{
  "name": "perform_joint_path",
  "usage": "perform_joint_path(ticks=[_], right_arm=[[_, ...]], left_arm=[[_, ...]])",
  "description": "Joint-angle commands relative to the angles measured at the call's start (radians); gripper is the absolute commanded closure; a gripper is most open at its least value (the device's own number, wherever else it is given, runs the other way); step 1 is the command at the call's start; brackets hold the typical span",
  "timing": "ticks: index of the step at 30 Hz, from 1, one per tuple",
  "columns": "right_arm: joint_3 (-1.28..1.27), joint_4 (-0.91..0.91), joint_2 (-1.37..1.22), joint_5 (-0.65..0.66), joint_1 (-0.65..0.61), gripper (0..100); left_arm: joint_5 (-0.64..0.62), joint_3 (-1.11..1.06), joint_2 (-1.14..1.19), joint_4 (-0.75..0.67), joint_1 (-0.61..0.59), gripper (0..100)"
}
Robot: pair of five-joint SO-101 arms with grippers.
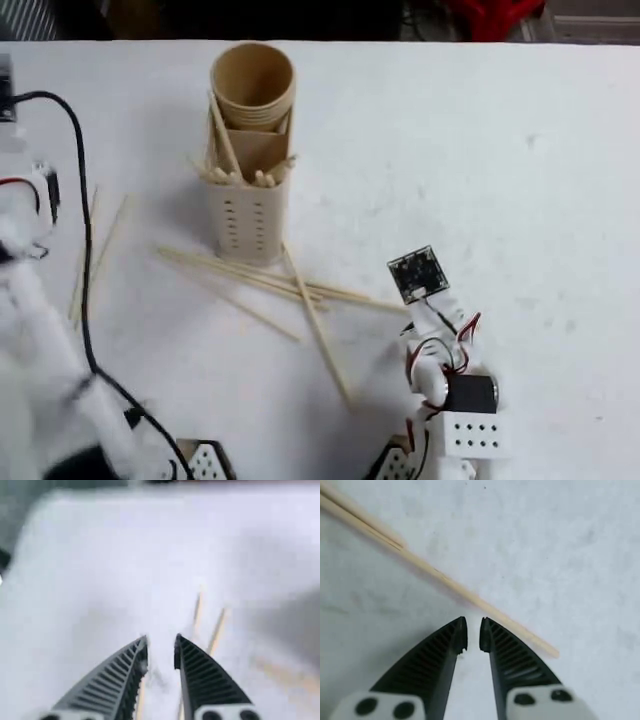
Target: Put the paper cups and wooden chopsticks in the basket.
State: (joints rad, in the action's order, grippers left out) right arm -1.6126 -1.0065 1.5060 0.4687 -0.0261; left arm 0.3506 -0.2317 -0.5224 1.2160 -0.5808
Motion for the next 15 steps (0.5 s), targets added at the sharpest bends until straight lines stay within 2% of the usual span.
perform_joint_path(ticks=[1, 7, 15], right_arm=[[0.003, 0.019, 0.004, -0.002, 0.002, 94.0], [0.003, 0.019, 0.004, -0.002, 0.004, 94.0], [0.003, 0.019, 0.004, -0.002, 0.002, 94.0]], left_arm=[[0.224, -0.08, 0.288, -0.02, -0.068, 89], [0.238, -0.054, 0.636, -0.071, -0.03, 82], [0.239, 0.112, 0.932, -0.072, -0.028, 82]])
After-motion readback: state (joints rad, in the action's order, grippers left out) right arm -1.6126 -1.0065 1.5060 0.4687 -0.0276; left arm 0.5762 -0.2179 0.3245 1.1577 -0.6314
